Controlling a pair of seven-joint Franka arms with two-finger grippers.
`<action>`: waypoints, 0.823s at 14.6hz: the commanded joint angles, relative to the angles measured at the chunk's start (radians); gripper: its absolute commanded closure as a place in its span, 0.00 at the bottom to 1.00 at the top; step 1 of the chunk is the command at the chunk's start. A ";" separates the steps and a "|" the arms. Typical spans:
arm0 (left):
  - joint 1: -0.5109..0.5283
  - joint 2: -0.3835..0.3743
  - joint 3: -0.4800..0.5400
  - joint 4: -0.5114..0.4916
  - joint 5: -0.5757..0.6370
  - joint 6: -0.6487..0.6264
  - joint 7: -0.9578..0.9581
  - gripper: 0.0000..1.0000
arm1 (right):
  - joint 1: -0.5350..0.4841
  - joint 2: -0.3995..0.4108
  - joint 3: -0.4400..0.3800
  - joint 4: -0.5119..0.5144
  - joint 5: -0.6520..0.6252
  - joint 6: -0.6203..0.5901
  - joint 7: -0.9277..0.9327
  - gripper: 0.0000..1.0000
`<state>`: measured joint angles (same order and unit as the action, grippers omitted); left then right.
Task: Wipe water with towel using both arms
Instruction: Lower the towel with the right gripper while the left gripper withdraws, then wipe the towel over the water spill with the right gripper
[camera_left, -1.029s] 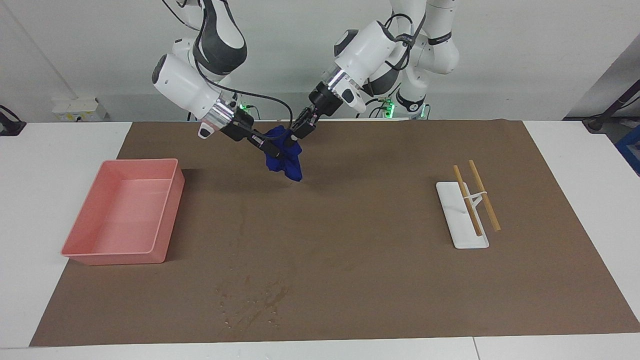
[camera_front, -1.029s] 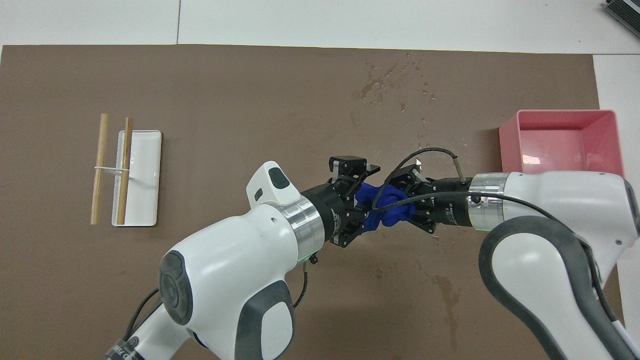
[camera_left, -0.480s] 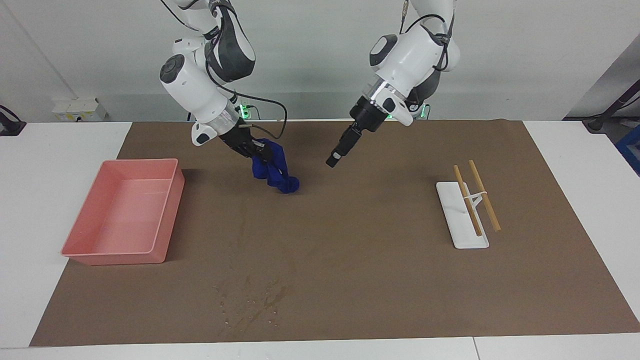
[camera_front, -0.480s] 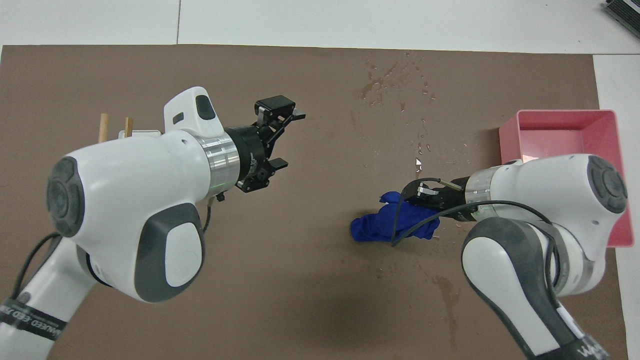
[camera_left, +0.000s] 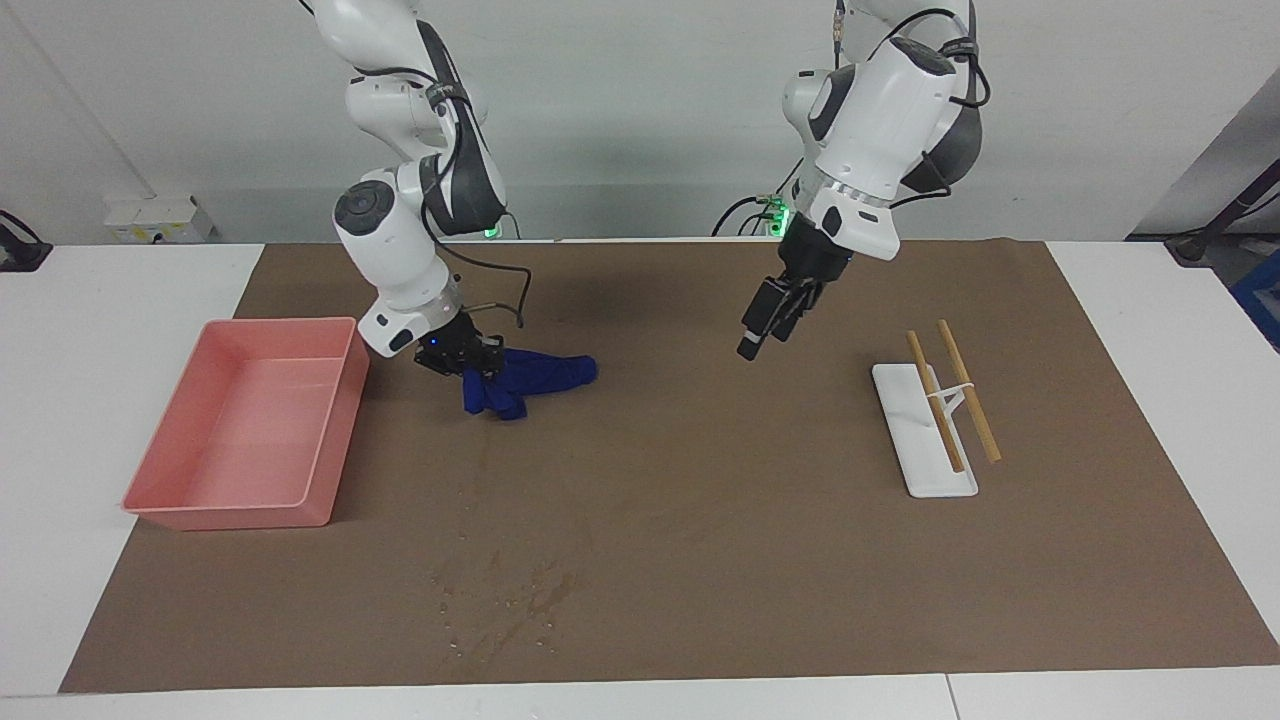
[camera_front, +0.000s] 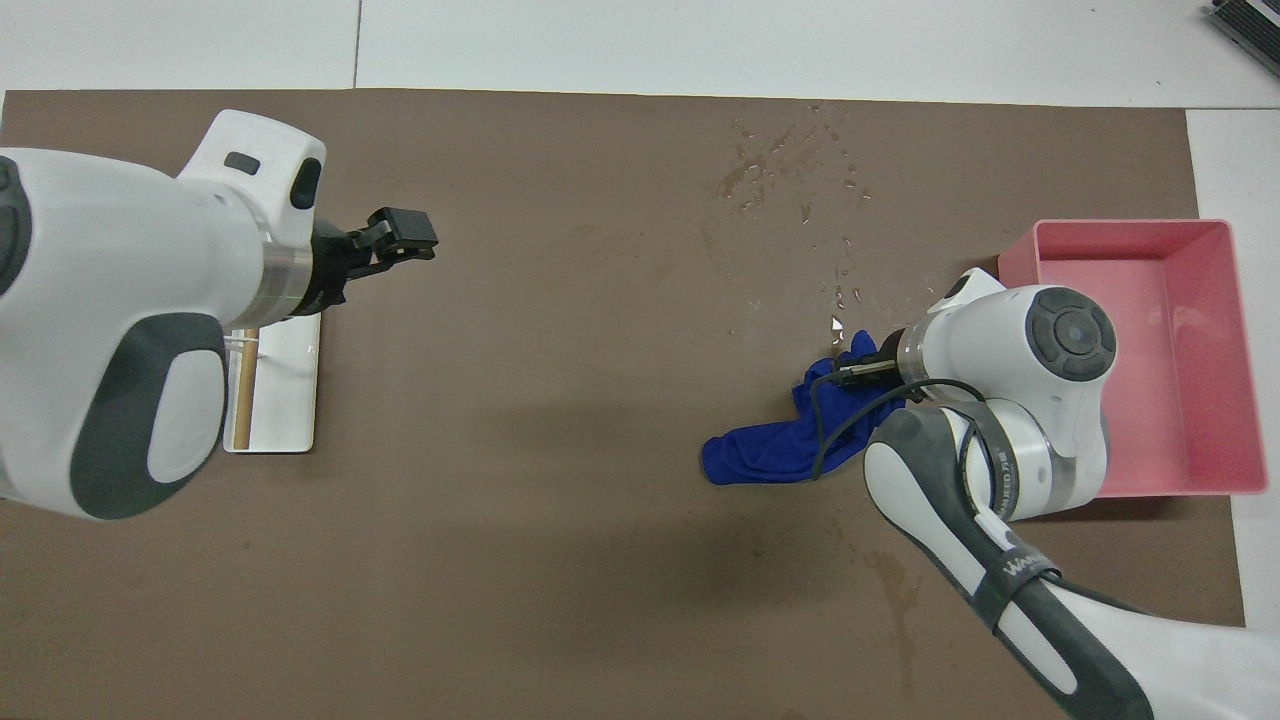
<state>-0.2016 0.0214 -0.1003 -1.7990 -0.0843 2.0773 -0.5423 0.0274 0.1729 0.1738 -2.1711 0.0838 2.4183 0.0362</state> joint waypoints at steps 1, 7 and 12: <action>0.105 0.000 -0.010 0.023 0.047 -0.084 0.316 0.00 | -0.020 0.059 0.010 0.017 -0.024 0.065 -0.033 1.00; 0.205 0.003 -0.007 0.222 0.089 -0.419 0.587 0.00 | -0.026 0.232 0.010 0.123 -0.029 0.192 -0.058 1.00; 0.214 -0.080 -0.009 0.133 0.070 -0.436 0.588 0.00 | -0.027 0.361 0.010 0.319 -0.077 0.188 -0.071 1.00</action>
<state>0.0068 -0.0302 -0.0982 -1.6229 -0.0186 1.6470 0.0308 0.0190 0.4015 0.1742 -1.9708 0.0635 2.5665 -0.0095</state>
